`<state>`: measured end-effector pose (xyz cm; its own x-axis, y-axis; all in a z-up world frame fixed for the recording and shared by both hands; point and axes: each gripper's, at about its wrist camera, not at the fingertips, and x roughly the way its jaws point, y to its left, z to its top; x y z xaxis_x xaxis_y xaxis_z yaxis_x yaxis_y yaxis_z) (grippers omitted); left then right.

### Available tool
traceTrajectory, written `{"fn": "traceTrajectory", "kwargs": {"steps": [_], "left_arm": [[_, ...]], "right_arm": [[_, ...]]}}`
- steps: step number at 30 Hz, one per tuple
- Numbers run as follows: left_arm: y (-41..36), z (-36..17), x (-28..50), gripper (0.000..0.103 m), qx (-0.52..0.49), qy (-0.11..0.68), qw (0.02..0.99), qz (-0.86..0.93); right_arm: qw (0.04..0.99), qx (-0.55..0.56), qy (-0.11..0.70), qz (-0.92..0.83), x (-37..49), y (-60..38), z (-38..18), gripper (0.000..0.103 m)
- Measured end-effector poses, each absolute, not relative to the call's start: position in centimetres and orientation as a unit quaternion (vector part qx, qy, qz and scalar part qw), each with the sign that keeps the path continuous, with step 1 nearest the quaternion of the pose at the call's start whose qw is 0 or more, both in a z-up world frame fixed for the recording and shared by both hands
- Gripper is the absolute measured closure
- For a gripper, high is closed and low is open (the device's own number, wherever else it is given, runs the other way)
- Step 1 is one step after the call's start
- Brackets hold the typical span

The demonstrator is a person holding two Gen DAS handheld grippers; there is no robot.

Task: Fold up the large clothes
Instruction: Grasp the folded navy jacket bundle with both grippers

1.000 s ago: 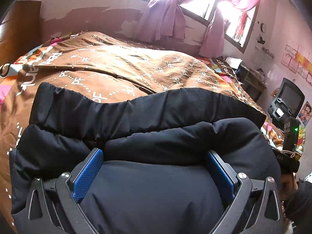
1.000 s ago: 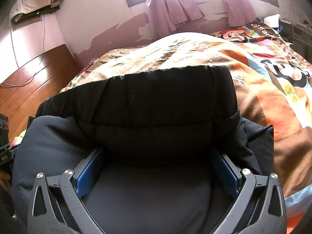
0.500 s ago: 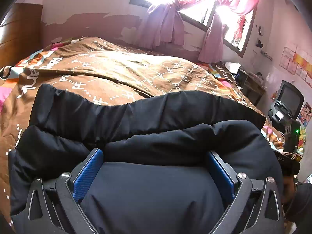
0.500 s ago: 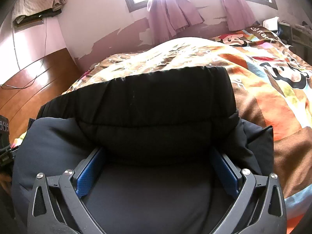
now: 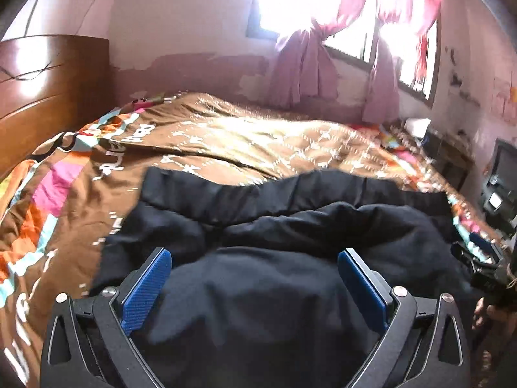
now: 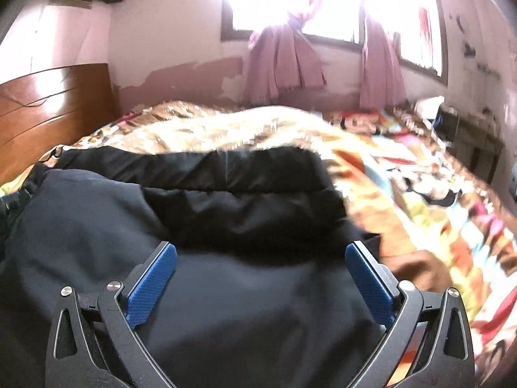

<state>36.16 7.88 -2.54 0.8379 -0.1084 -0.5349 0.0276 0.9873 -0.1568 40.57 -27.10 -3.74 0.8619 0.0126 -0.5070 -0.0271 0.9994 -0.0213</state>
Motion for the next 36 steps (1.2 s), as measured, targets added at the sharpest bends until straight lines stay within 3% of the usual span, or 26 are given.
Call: {"fn": "traceTrajectory", "kwargs": {"steps": [7,11,15,24,36], "left_arm": [[17.0,-3.0,35.5,0.0,-0.144,0.339,0.93,0.011],[21.8,-5.2,35.9,0.0,-0.232,0.392,0.89,-0.011],[23.3,-7.2,35.4,0.0,-0.266,0.395,0.878,-0.042],[23.5,-10.6,36.0,0.0,-0.302,0.362,0.869,-0.153],[22.5,-10.0,37.4,0.0,-0.281,0.381,0.859,-0.192]], "right_arm": [[0.943,0.046,0.326,0.039,41.1,-32.0,-3.6,0.001],[0.916,0.111,0.382,0.059,42.7,-34.7,-6.3,0.001],[0.868,0.187,0.454,0.076,44.2,-36.1,-10.6,0.001],[0.874,0.213,0.43,0.08,43.8,-35.8,-12.1,0.001],[0.866,0.221,0.444,0.061,43.6,-35.1,-12.2,0.001]]}}
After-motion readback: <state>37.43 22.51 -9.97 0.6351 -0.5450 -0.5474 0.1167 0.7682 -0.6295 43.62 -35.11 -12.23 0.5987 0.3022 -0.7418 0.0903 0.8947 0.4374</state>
